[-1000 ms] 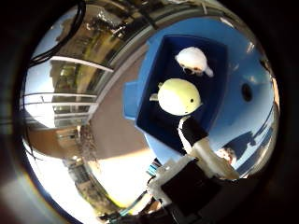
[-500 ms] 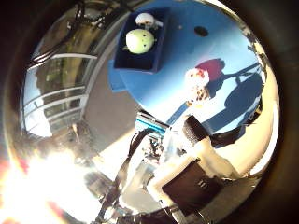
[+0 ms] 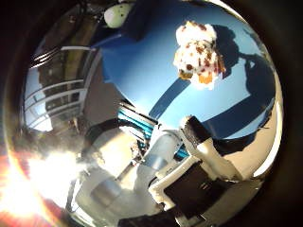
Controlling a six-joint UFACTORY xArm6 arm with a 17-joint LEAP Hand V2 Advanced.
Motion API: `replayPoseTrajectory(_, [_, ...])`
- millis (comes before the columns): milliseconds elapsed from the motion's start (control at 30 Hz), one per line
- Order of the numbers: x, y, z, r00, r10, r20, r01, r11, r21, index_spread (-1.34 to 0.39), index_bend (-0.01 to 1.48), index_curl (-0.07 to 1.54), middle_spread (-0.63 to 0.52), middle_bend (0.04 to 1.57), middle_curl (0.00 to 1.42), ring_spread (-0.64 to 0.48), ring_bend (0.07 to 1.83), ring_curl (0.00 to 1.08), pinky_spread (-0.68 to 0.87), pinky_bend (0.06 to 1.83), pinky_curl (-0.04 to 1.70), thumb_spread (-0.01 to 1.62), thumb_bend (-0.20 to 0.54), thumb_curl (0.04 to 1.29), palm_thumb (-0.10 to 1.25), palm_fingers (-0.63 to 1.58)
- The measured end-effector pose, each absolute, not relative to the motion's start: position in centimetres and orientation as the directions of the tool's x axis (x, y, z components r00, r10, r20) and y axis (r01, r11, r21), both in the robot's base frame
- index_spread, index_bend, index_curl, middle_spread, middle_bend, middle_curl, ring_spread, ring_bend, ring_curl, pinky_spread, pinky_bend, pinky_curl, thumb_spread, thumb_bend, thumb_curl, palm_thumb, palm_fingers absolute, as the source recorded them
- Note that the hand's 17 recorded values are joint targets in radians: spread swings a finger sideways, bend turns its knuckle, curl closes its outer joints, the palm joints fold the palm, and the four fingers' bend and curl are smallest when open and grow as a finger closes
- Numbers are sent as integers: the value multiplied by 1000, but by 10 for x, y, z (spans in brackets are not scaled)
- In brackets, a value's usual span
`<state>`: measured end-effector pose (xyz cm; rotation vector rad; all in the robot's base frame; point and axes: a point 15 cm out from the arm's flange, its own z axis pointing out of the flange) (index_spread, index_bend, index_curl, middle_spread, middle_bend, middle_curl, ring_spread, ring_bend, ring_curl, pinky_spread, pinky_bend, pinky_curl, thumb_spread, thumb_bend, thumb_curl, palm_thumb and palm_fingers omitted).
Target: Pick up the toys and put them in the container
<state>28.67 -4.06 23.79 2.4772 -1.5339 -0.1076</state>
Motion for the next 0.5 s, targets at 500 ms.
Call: replayPoseTrajectory(500, [327, -25, 143, 503, -864, -2, -823, -480, 304, -202, 174, 249, 29, 184, 296, 258, 403, 306, 434, 709, 202, 1054, -23, 394, 722, 154])
